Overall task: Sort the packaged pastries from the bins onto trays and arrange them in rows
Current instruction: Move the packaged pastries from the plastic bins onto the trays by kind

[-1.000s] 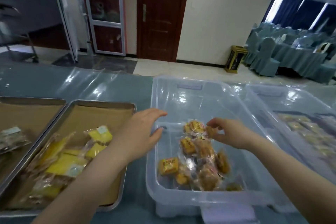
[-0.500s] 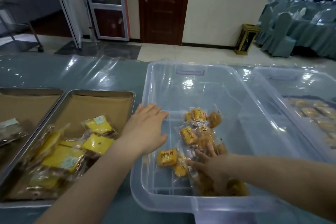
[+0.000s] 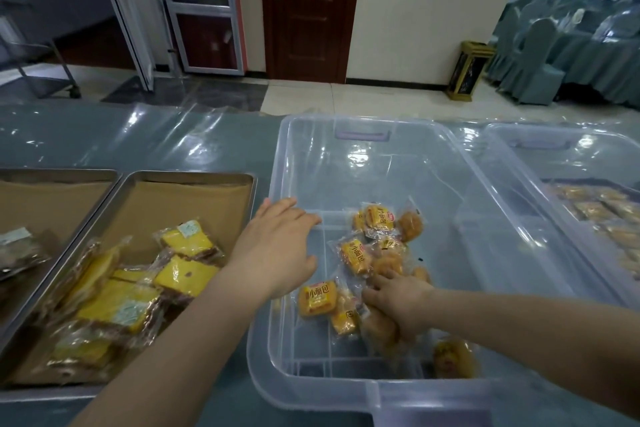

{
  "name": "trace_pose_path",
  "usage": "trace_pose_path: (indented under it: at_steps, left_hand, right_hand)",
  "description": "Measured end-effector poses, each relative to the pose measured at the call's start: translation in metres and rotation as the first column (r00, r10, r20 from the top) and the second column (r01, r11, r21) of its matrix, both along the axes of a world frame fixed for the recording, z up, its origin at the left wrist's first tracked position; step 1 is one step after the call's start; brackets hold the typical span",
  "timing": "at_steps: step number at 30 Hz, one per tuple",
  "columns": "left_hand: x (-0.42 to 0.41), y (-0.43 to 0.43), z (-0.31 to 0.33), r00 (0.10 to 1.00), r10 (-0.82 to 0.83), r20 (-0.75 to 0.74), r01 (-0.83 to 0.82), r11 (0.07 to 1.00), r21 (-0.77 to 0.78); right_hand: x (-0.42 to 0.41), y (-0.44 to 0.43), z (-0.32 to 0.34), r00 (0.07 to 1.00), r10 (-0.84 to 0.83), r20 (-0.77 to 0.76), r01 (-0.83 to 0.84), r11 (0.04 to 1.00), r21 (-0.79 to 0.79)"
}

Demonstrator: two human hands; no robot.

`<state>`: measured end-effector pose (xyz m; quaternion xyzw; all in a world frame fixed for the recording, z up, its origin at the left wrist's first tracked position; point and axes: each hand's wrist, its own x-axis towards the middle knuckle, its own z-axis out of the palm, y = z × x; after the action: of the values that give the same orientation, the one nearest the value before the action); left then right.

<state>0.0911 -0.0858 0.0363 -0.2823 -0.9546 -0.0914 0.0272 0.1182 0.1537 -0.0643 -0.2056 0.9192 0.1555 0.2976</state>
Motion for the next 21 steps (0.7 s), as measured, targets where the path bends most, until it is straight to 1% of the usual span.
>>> trace_pose_path:
  at_steps: [3, 5, 8, 10, 13, 16, 18, 20, 21]
  left_hand:
    - [0.001, 0.000, 0.001, 1.000, 0.006, 0.015, -0.005, 1.000, -0.019]
    - [0.001, -0.001, 0.002, 1.000, 0.006, 0.017, -0.005, 0.999, -0.039]
    - [0.002, 0.000, 0.004, 1.000, 0.007, 0.027, -0.005, 0.996, -0.086]
    - [-0.001, 0.003, 0.007, 0.999, 0.014, 0.047, -0.006, 0.986, -0.169]
    - [-0.009, 0.018, 0.017, 0.996, 0.039, 0.081, -0.010, 0.943, -0.333]
    - [-0.018, 0.049, 0.027, 0.996, 0.024, 0.085, 0.011, 0.918, -0.397]
    - [-0.024, 0.075, 0.027, 0.989, -0.016, 0.148, 0.070, 0.930, -0.362]
    - [-0.030, 0.100, 0.021, 0.955, -0.021, 0.297, 0.112, 0.949, -0.294]
    - [-0.033, 0.110, 0.016, 0.931, -0.017, 0.364, 0.133, 0.946, -0.295]
  right_hand:
    - [-0.013, 0.003, 0.013, 0.994, -0.097, -0.052, 0.091, 0.990, -0.111]
    - [-0.023, 0.007, 0.025, 0.985, -0.143, -0.099, 0.123, 0.975, -0.185]
    - [-0.035, 0.011, 0.043, 0.977, -0.168, -0.130, 0.136, 0.964, -0.229]
    - [-0.041, 0.015, 0.055, 0.972, -0.188, -0.141, 0.148, 0.956, -0.255]
    - [-0.044, 0.023, 0.067, 0.959, -0.244, -0.144, 0.192, 0.933, -0.304]
    - [-0.043, 0.031, 0.068, 0.956, -0.271, -0.111, 0.225, 0.923, -0.313]
    - [-0.039, 0.034, 0.065, 0.958, -0.277, -0.077, 0.243, 0.924, -0.295]
    - [-0.035, 0.037, 0.060, 0.955, -0.294, -0.039, 0.270, 0.917, -0.294]
    - [-0.032, 0.037, 0.057, 0.955, -0.297, -0.019, 0.279, 0.915, -0.291]
